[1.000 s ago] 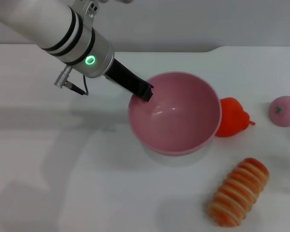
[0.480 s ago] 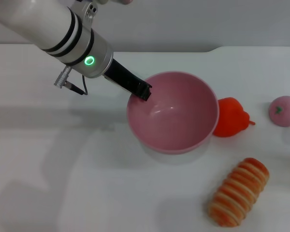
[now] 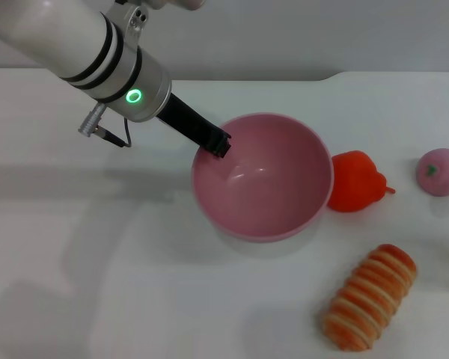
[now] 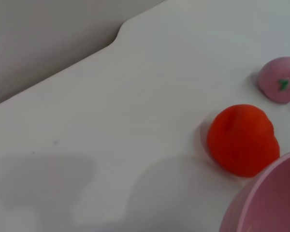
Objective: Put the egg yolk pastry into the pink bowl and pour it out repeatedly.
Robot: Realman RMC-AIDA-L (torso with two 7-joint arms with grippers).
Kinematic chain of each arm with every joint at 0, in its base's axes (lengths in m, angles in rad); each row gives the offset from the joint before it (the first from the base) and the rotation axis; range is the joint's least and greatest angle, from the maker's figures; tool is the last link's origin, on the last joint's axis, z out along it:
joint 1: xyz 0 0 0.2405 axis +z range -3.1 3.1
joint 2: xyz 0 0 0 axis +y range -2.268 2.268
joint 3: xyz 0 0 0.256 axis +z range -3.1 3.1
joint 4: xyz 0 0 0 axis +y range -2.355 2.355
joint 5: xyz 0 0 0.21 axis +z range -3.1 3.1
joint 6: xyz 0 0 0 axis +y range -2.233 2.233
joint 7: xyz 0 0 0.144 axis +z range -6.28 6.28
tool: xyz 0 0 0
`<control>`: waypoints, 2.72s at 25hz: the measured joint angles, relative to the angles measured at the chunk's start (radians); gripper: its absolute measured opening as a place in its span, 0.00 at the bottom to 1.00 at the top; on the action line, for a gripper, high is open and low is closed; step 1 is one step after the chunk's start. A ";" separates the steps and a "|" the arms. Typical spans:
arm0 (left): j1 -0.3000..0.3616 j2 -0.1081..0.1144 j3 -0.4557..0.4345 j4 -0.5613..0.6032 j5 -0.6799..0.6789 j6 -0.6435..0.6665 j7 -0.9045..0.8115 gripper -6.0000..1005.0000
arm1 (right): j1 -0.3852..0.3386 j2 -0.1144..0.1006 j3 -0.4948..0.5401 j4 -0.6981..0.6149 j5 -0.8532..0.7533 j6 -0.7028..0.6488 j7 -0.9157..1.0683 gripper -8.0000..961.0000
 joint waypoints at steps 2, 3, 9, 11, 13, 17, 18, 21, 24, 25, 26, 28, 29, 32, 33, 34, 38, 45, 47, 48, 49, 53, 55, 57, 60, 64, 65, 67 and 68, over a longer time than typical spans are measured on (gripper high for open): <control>0.001 0.001 -0.001 0.002 0.000 0.004 0.004 0.04 | 0.003 0.006 0.011 -0.012 0.003 -0.013 0.027 0.39; 0.001 0.001 -0.001 0.002 0.000 0.004 0.004 0.04 | 0.006 0.009 0.018 -0.014 0.005 -0.019 0.034 0.38; 0.005 -0.001 0.002 -0.002 0.006 0.008 0.030 0.04 | 0.026 0.015 0.045 0.017 0.008 -0.033 0.032 0.34; 0.009 -0.003 0.003 -0.001 0.004 0.003 0.031 0.04 | 0.026 0.014 0.046 0.007 0.008 -0.039 0.023 0.33; 0.012 -0.005 0.003 0.003 0.000 -0.002 0.028 0.04 | 0.026 0.011 0.048 -0.003 0.008 -0.051 0.015 0.32; 0.014 -0.006 0.003 0.006 -0.002 -0.010 0.025 0.04 | 0.025 0.006 0.049 -0.010 0.008 -0.072 -0.003 0.30; 0.014 -0.006 0.003 0.006 -0.002 -0.012 0.025 0.04 | 0.025 0.005 0.049 -0.011 0.008 -0.076 -0.009 0.30; 0.015 -0.008 0.003 0.001 -0.004 -0.018 0.024 0.04 | 0.026 0.005 0.059 -0.037 0.009 -0.091 -0.018 0.28; 0.017 -0.009 0.003 -0.001 -0.004 -0.024 0.024 0.04 | 0.024 0.013 0.104 -0.141 0.029 -0.115 -0.020 0.25; 0.017 -0.009 0.003 -0.002 -0.004 -0.026 0.024 0.04 | 0.023 0.015 0.144 -0.232 0.078 -0.135 -0.020 0.24; 0.017 -0.009 0.005 -0.003 -0.005 -0.032 0.024 0.04 | 0.023 0.015 0.144 -0.232 0.078 -0.135 -0.020 0.23; 0.017 -0.009 0.011 -0.004 -0.006 -0.035 0.023 0.04 | 0.032 0.007 0.180 -0.327 0.153 -0.162 -0.017 0.21; 0.016 -0.009 0.015 -0.004 -0.006 -0.035 0.023 0.04 | 0.040 0.003 0.195 -0.372 0.194 -0.177 -0.011 0.19; 0.011 -0.008 0.029 -0.004 -0.008 -0.039 0.019 0.04 | 0.065 0.002 0.236 -0.517 0.323 -0.201 0.022 0.17; 0.011 -0.008 0.029 -0.004 -0.008 -0.039 0.019 0.04 | 0.070 0.007 0.245 -0.579 0.380 -0.206 0.037 0.16; 0.011 -0.008 0.029 -0.004 -0.008 -0.039 0.019 0.04 | 0.071 0.013 0.250 -0.626 0.430 -0.207 0.048 0.15; 0.008 -0.007 0.037 -0.005 -0.008 -0.042 0.015 0.04 | 0.068 0.040 0.240 -0.744 0.629 -0.194 0.063 0.15; 0.006 -0.007 0.038 -0.013 -0.008 -0.046 0.013 0.04 | 0.090 0.041 0.129 -0.567 0.815 -0.178 0.018 0.15; 0.006 -0.007 0.038 -0.014 -0.008 -0.047 0.013 0.04 | 0.101 0.041 0.117 -0.526 0.815 -0.174 0.011 0.14; 0.006 -0.007 0.038 -0.014 -0.008 -0.048 0.013 0.04 | 0.105 0.042 0.115 -0.510 0.815 -0.170 0.009 0.14; 0.006 -0.007 0.038 -0.014 -0.008 -0.048 0.013 0.04 | 0.106 0.042 0.116 -0.499 0.815 -0.165 0.008 0.13; 0.004 -0.007 0.038 -0.014 -0.008 -0.054 0.012 0.04 | 0.099 0.039 0.124 -0.493 0.815 -0.139 0.006 0.16; 0.002 -0.007 0.038 -0.014 -0.008 -0.057 0.012 0.04 | 0.090 0.036 0.127 -0.490 0.815 -0.130 0.006 0.20; 0.001 -0.006 0.038 -0.014 -0.008 -0.058 0.013 0.04 | 0.085 0.035 0.128 -0.489 0.815 -0.127 0.006 0.24; -0.001 -0.006 0.038 -0.014 -0.008 -0.066 0.014 0.04 | 0.063 0.034 0.149 -0.491 0.816 -0.110 0.001 0.47; 0.007 -0.006 0.088 -0.014 -0.001 -0.159 0.027 0.04 | 0.015 0.041 0.273 -0.482 0.886 -0.080 -0.054 0.48; 0.014 -0.005 0.122 -0.013 0.002 -0.211 0.033 0.04 | -0.008 0.042 0.318 -0.461 0.935 -0.065 -0.080 0.48; 0.028 -0.005 0.178 -0.011 0.005 -0.316 0.041 0.04 | -0.057 0.039 0.395 -0.391 1.071 -0.035 -0.144 0.48; 0.038 -0.005 0.211 -0.011 0.006 -0.395 0.043 0.04 | -0.082 0.036 0.426 -0.351 1.130 -0.027 -0.174 0.48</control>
